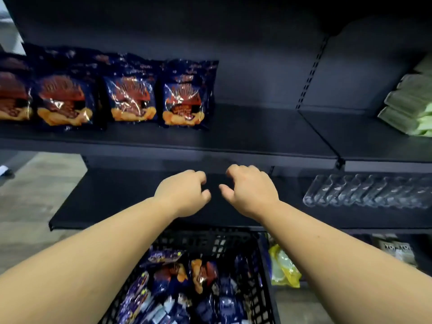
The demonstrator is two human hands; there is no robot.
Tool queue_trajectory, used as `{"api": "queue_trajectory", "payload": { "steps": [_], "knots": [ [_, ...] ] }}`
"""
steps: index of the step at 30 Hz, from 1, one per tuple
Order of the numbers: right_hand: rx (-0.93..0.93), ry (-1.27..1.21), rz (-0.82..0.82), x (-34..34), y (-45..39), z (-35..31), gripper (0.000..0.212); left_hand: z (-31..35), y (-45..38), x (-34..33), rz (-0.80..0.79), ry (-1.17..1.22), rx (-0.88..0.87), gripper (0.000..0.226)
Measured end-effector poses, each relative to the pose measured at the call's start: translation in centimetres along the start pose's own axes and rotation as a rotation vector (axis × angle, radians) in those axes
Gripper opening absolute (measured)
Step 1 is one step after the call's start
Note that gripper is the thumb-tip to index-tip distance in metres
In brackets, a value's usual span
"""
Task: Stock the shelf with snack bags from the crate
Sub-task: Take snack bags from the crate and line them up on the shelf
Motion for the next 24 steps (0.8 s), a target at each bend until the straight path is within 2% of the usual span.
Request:
{"api": "queue_trajectory", "payload": {
  "steps": [5, 12, 16, 21, 24],
  "knots": [
    [-0.027, -0.025, -0.156, -7.0, 1.6, 0.8, 0.039, -1.9, 1.1, -6.0, -0.080, 0.059, 0.042, 0.039],
    [-0.059, 0.023, -0.442, -19.9, 5.9, 2.5, 0.036, -6.0, 4.7, -18.7, -0.337, 0.122, 0.145, 0.037],
    [-0.075, 0.006, -0.562, -25.6, 7.8, 3.4, 0.035, -7.9, 6.7, -24.4, -0.433, 0.161, 0.189, 0.034],
    [-0.094, 0.015, -0.678, -32.0, 9.1, 4.0, 0.043, -10.6, 8.2, -29.7, -0.467, 0.174, 0.318, 0.039],
    [-0.093, 0.010, -0.706, -34.9, 9.4, 4.1, 0.040, -12.4, 8.5, -32.2, -0.481, 0.155, 0.356, 0.040]
  ]
}}
Point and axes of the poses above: each hand's wrist, its own y-axis away from the middle knuckle, its own x-axis out of the back of the hand, z = x × y, the point moved 5 cm from there along -y, towards the middle knuckle, and after that the axes turned 14 degrees about -x, right-handed, at the moved point
